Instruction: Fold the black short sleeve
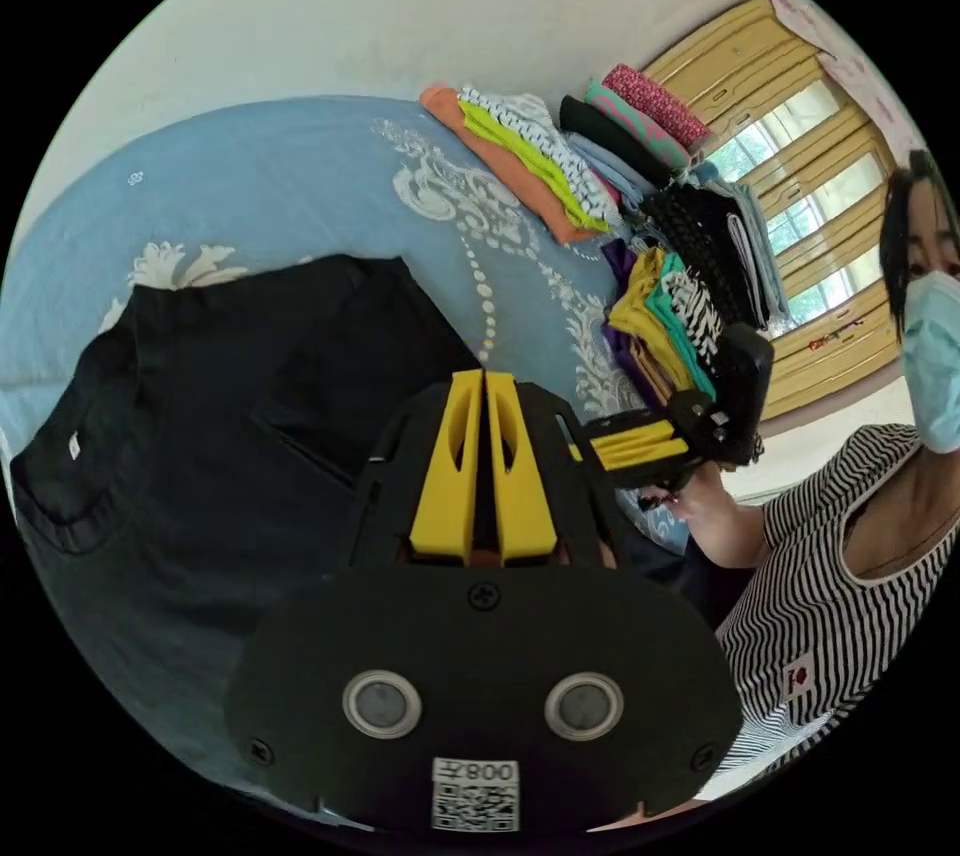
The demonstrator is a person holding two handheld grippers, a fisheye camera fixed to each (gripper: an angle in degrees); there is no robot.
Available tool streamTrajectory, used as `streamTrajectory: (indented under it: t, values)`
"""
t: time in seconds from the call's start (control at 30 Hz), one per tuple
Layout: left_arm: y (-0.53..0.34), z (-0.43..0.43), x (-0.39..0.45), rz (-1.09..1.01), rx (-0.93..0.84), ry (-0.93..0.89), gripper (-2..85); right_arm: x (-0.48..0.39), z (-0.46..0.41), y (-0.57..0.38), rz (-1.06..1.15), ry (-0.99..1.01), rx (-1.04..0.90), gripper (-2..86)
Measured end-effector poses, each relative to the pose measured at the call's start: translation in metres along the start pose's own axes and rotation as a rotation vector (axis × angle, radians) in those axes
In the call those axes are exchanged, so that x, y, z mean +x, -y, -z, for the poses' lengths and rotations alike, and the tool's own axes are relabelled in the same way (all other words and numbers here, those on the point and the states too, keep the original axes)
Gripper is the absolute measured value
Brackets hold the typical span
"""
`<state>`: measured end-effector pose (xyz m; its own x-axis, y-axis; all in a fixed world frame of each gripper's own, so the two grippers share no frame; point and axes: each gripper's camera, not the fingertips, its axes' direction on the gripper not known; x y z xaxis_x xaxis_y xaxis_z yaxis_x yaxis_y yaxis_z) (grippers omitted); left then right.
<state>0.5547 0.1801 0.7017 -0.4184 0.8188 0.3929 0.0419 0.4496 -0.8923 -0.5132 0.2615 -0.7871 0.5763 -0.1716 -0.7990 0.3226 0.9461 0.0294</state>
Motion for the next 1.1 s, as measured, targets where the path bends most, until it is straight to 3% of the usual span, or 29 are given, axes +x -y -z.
streamTrajectory:
  t: [0.03,0.23,0.33,0.5,0.6,0.8,1.0,1.1]
  values:
    - [-0.015,-0.017,0.004,-0.005,-0.077,0.054,0.7,-0.003,0.003,0.006,-0.003,0.005,0.000,0.0]
    - [-0.077,-0.011,0.019,-0.020,0.100,-0.006,0.3,-0.037,0.034,0.035,0.025,-0.062,0.063,0.1]
    - [-0.110,-0.055,0.017,-0.012,-0.046,-0.004,0.2,-0.051,0.029,0.054,0.031,-0.104,0.005,0.1]
    - [-0.176,-0.045,0.023,0.001,0.074,-0.011,0.2,-0.090,0.039,0.085,0.076,-0.193,0.012,0.1]
    - [-0.223,-0.076,0.015,0.049,-0.057,0.030,0.2,-0.120,0.042,0.104,0.119,-0.281,0.016,0.2]
    - [-0.351,-0.034,0.003,0.150,0.177,-0.039,0.5,-0.159,0.055,0.154,0.122,-0.309,-0.001,0.1]
    - [-0.606,0.033,-0.055,0.584,0.571,0.009,3.1,-0.184,0.091,0.207,-0.023,-0.264,-0.047,0.1]
    - [-0.739,0.056,-0.079,0.827,0.711,0.129,6.0,-0.218,0.099,0.236,-0.039,-0.266,-0.057,0.1]
